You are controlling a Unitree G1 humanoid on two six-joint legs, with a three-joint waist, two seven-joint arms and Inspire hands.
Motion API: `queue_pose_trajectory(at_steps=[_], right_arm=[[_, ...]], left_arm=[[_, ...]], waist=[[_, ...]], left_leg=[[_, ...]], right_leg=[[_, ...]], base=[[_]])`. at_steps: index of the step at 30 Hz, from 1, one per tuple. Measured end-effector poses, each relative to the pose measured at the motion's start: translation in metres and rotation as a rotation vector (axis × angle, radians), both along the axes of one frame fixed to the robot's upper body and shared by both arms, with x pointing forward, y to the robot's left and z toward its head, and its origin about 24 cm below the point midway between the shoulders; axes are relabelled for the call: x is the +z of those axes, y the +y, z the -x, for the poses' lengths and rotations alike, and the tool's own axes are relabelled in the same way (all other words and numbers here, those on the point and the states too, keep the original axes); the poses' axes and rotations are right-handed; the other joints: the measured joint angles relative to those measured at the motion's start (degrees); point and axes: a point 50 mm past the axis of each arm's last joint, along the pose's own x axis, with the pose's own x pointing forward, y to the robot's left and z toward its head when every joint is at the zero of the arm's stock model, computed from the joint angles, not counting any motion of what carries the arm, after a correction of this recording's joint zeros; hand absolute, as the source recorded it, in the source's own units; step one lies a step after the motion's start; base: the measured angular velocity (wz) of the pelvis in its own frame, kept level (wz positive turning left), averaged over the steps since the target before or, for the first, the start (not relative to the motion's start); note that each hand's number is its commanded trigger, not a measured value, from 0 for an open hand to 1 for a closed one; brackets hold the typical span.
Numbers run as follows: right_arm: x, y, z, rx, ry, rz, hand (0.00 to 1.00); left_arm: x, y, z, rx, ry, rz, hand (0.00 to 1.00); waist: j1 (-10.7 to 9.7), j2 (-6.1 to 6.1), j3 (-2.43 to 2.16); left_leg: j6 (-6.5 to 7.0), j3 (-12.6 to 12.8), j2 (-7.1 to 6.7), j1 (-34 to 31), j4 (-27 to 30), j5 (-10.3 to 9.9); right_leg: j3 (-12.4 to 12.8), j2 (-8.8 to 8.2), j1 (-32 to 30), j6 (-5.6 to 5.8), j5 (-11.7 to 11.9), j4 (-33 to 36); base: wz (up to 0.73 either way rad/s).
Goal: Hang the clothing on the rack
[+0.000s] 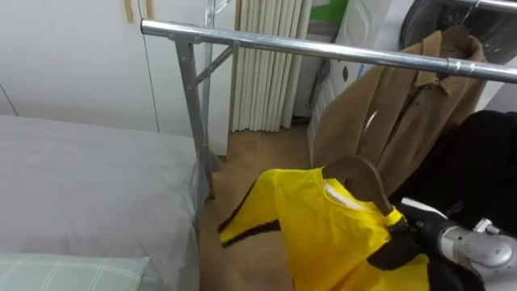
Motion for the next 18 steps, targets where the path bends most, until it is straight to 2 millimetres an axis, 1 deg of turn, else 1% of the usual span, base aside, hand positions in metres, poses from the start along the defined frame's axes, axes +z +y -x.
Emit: queue_pose_trajectory(at_steps=[3, 6, 9, 12, 15, 18], right_arm=[[0.021, 0.009, -0.004, 0.046, -0.099, 0.073, 1.00], [0.032, 0.015, -0.006, 0.072, -0.158, 0.098, 1.00], [0.042, 0.023, -0.007, 0.108, -0.204, 0.122, 1.00], [0.048, 0.027, -0.007, 0.127, -0.229, 0.130, 1.00], [0.056, 0.030, -0.007, 0.144, -0.267, 0.137, 1.00], [0.063, 0.029, -0.009, 0.153, -0.286, 0.151, 1.00]], left_arm=[[0.001, 0.002, -0.002, -0.019, -0.002, -0.008, 0.00], [0.003, 0.004, -0.003, -0.025, -0.010, -0.014, 0.00], [0.003, 0.004, -0.005, -0.029, -0.016, -0.015, 0.00], [0.003, 0.005, -0.006, -0.032, -0.022, -0.013, 0.00], [0.004, 0.005, -0.007, -0.032, -0.027, -0.013, 0.00], [0.004, 0.006, -0.007, -0.033, -0.027, -0.015, 0.00]], waist=[[-0.23, -0.53, 0.00], [-0.12, -1.08, 0.01], [-0.05, -1.22, 0.00], [0.10, -1.28, 0.03], [0.06, -1.38, 0.02], [0.07, -1.52, 0.04]], left_leg=[[0.09, -0.03, -0.07, -0.05, 0.13, 0.08], [0.09, -0.01, -0.09, -0.31, 0.41, 0.09], [0.09, 0.08, -0.10, -1.07, 0.98, 0.08], [0.09, 0.03, -0.07, -1.32, 1.02, 0.08], [0.09, 0.00, -0.06, -1.87, 1.03, 0.08], [0.10, -0.14, -0.05, -1.91, 0.95, 0.08]], right_leg=[[0.08, -0.04, -0.06, 0.00, 0.00, 0.25], [0.17, -0.04, -0.30, 0.00, 0.00, 0.32], [0.19, -0.09, -0.94, -0.11, 0.08, 0.32], [0.02, -0.12, -1.08, -0.17, 0.22, 0.12], [0.02, -0.11, -1.63, -0.21, 0.25, 0.15], [-0.09, -0.11, -1.68, -0.24, 0.27, 0.42]], base=[[-0.02], [0.00], [0.00], [0.00], [0.00], [0.00]])
